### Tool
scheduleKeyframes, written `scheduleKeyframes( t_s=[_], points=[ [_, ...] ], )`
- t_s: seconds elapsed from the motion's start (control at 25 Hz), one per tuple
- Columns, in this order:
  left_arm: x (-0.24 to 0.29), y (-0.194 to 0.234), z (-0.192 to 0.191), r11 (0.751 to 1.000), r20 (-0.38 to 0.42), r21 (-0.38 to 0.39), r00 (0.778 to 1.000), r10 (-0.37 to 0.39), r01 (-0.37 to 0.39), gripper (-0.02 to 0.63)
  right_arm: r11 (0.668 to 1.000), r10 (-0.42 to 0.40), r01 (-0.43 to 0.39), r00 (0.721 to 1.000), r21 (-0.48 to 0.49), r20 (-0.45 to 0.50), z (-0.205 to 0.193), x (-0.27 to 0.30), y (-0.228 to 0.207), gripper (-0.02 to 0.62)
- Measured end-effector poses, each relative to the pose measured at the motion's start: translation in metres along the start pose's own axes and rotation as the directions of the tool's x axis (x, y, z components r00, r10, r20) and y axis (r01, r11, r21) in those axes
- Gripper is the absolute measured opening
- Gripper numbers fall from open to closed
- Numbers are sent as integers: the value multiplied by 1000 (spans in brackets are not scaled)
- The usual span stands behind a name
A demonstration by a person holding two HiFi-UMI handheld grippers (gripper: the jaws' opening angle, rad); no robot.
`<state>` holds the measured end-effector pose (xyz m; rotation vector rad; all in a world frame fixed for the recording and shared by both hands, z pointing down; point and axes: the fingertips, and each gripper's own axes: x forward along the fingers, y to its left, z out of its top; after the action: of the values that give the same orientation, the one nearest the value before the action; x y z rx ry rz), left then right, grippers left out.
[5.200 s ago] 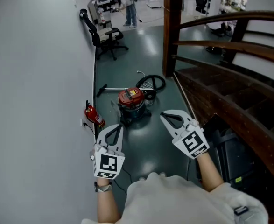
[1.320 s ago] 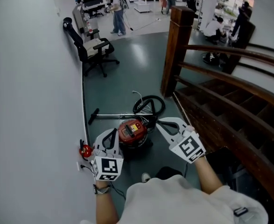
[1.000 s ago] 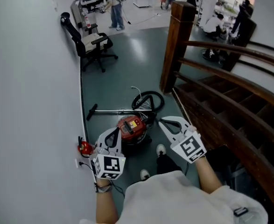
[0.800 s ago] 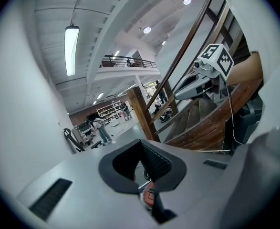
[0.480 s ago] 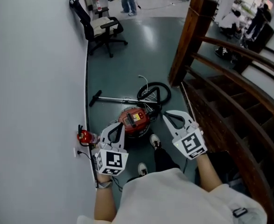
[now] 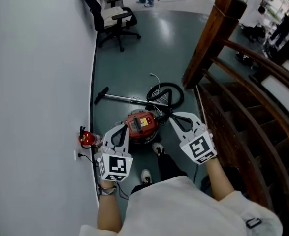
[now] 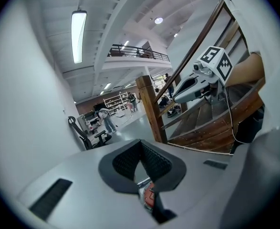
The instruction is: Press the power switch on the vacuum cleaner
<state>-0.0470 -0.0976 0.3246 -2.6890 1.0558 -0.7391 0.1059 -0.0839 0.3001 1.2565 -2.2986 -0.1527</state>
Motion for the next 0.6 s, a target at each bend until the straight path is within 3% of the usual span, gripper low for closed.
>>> scheduleKeyframes(
  t_s=[0.6],
  points=[
    [55,34,-24,998,-56,-50,998,43,-45,0,990,137,-137,990,-18,-25,-30,78,-18,31]
  ],
)
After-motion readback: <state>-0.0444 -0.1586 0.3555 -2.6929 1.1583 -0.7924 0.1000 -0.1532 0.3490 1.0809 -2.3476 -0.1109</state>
